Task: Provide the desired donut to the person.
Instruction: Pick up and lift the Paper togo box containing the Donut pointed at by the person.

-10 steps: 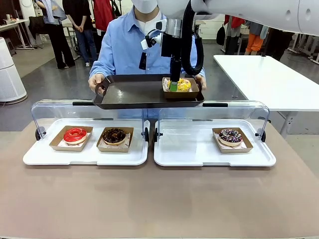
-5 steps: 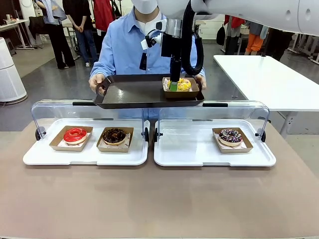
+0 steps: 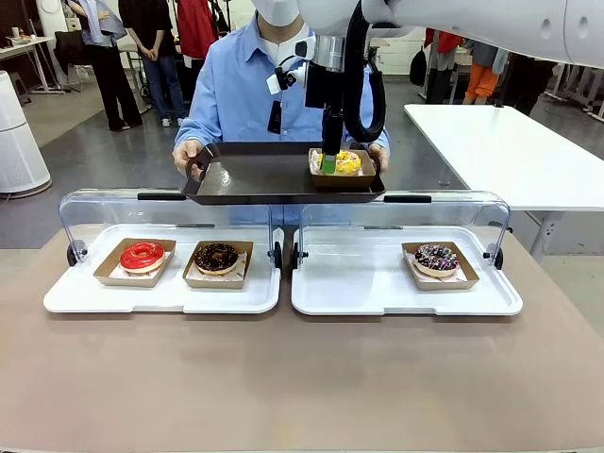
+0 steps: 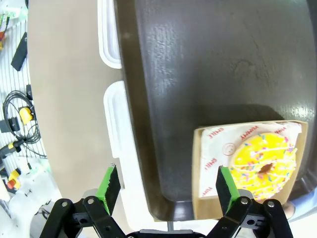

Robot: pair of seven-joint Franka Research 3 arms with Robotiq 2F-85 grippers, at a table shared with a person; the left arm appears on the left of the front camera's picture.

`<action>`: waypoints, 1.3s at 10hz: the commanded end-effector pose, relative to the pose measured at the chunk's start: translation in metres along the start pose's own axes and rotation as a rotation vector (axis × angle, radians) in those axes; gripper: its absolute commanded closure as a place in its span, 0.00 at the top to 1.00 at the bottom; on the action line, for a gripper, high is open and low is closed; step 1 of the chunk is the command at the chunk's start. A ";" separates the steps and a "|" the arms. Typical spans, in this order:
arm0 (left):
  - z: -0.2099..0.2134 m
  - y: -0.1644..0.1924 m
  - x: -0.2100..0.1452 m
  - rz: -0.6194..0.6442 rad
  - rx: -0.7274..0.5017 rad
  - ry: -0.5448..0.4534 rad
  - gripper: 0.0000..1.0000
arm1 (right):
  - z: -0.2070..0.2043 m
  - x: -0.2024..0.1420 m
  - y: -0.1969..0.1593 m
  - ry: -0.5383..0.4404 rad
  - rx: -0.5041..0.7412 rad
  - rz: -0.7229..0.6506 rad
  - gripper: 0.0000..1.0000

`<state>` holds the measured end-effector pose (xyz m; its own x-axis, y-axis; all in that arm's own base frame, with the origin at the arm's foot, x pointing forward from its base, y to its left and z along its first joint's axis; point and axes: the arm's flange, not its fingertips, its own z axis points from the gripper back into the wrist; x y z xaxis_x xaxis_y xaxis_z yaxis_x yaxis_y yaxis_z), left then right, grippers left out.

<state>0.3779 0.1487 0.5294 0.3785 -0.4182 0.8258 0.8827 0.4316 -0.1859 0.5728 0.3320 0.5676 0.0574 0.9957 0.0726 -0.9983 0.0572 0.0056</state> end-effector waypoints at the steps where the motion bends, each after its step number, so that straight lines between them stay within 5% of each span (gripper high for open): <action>1: 0.001 0.000 0.001 -0.008 -0.005 -0.020 1.00 | 0.000 0.001 -0.001 -0.005 -0.008 -0.011 1.00; 5: 0.001 0.000 0.001 -0.008 -0.005 -0.020 1.00 | 0.000 0.000 0.000 0.000 0.000 0.000 1.00; 6: 0.001 0.000 0.001 -0.008 -0.005 -0.020 1.00 | 0.015 -0.017 0.011 -0.076 0.053 0.159 1.00; 13: 0.001 0.000 0.001 -0.008 -0.005 -0.020 1.00 | 0.103 -0.221 0.072 -0.291 -0.073 0.045 1.00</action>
<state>0.3782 0.1485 0.5294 0.3791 -0.4191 0.8250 0.8825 0.4319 -0.1861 0.5173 0.1186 0.6797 0.0231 0.9397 0.3411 -0.9971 0.0462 -0.0597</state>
